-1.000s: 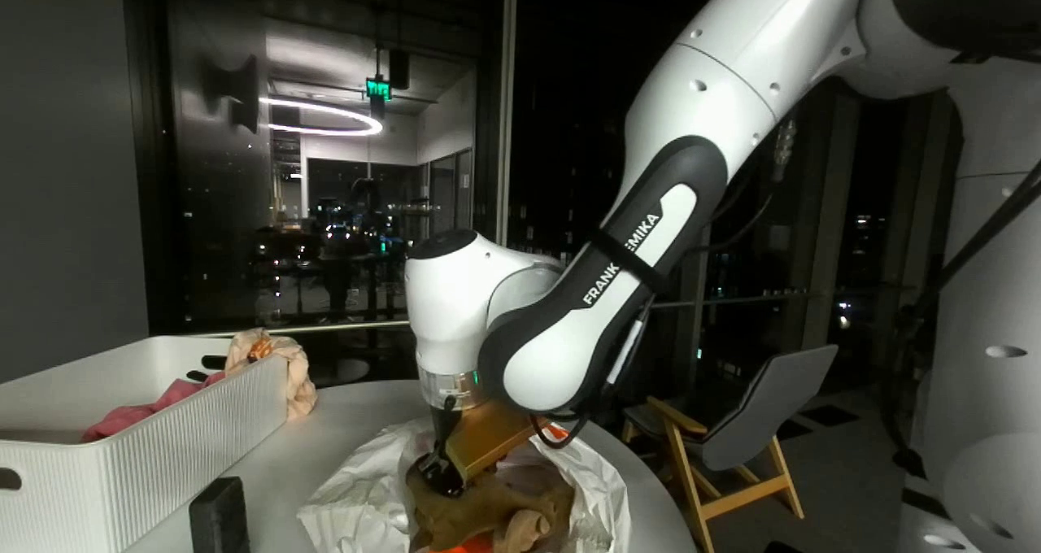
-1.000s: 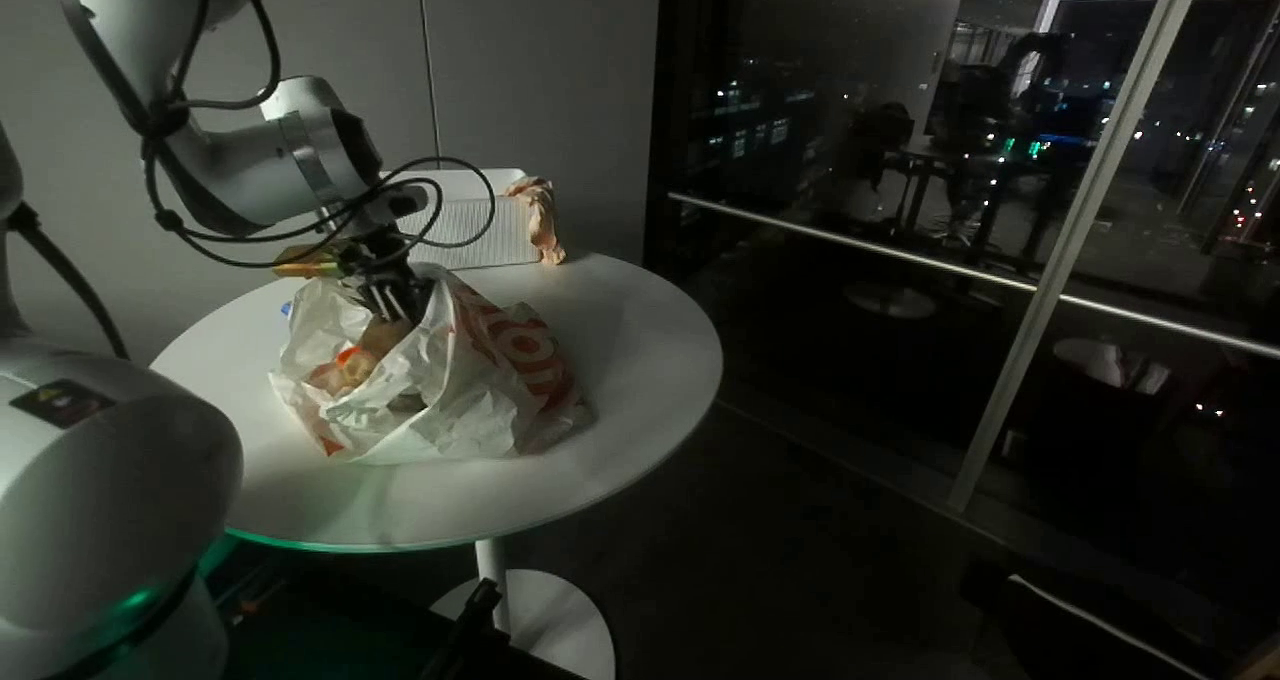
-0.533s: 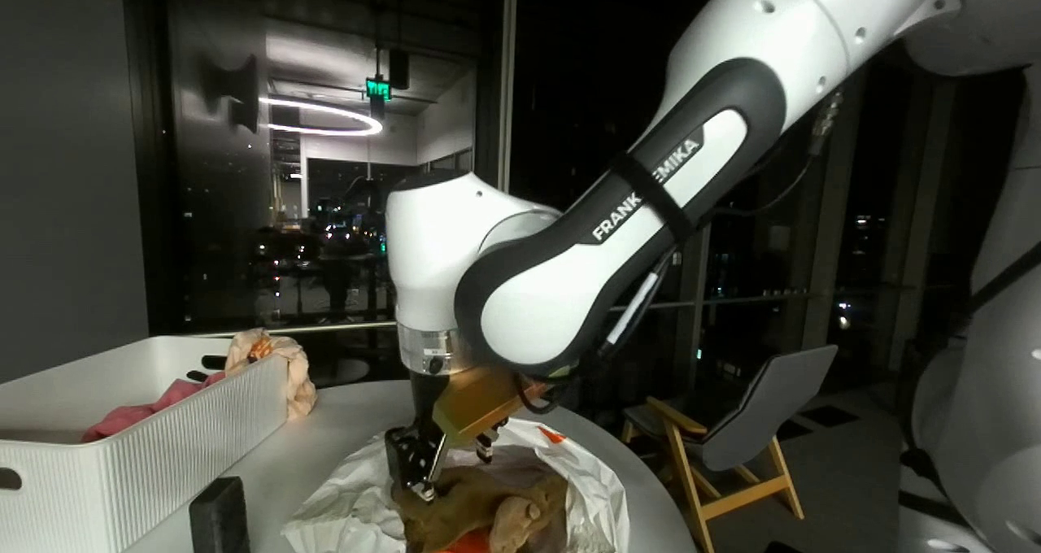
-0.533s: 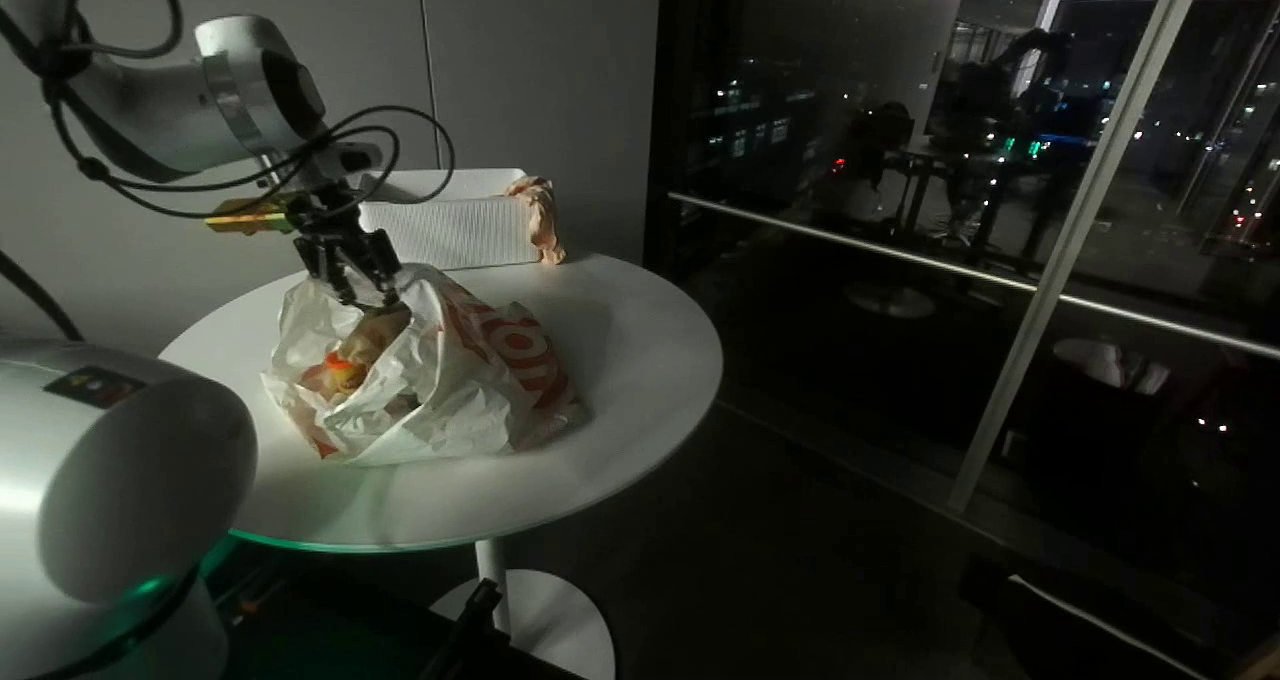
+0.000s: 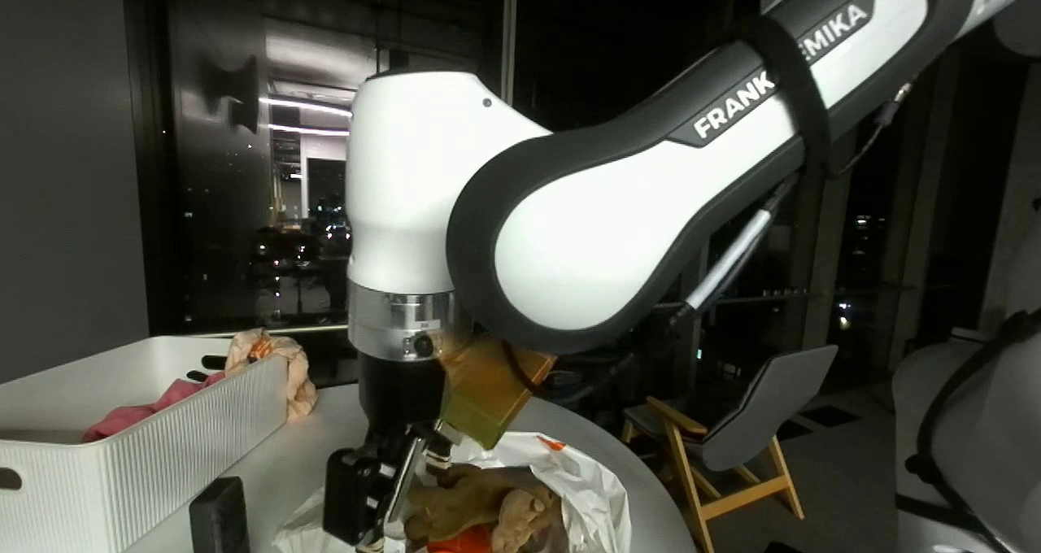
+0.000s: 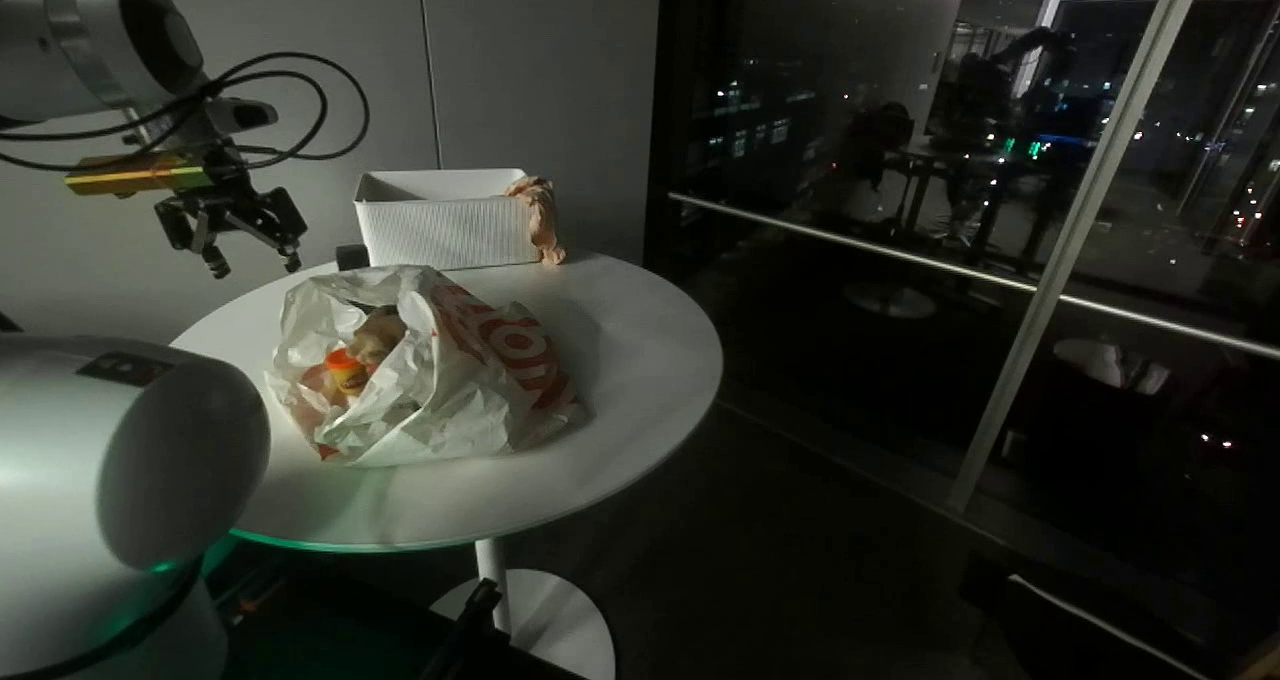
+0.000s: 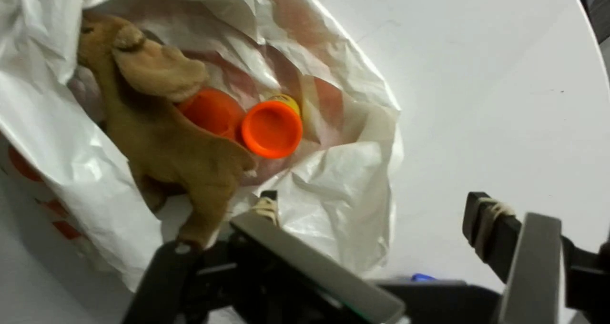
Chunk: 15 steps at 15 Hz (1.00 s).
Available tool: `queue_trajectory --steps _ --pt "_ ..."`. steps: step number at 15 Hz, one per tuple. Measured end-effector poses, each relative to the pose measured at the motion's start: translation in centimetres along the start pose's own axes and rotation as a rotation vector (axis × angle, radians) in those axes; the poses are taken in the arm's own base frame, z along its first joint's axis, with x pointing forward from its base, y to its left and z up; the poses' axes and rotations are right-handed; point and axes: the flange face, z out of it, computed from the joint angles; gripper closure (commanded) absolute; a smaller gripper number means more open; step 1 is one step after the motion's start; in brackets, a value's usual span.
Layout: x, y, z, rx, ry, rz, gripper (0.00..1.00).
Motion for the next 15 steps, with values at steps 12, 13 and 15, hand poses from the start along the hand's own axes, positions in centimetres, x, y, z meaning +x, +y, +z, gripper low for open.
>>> queue_trajectory --steps 12,13,15 --pt "11.6 -8.7 3.8 -0.037 0.192 -0.412 0.0" --pt "13.4 -8.3 4.1 -0.021 0.199 -0.384 0.0" --pt "16.7 -7.4 4.6 0.02 0.211 -0.312 0.0"
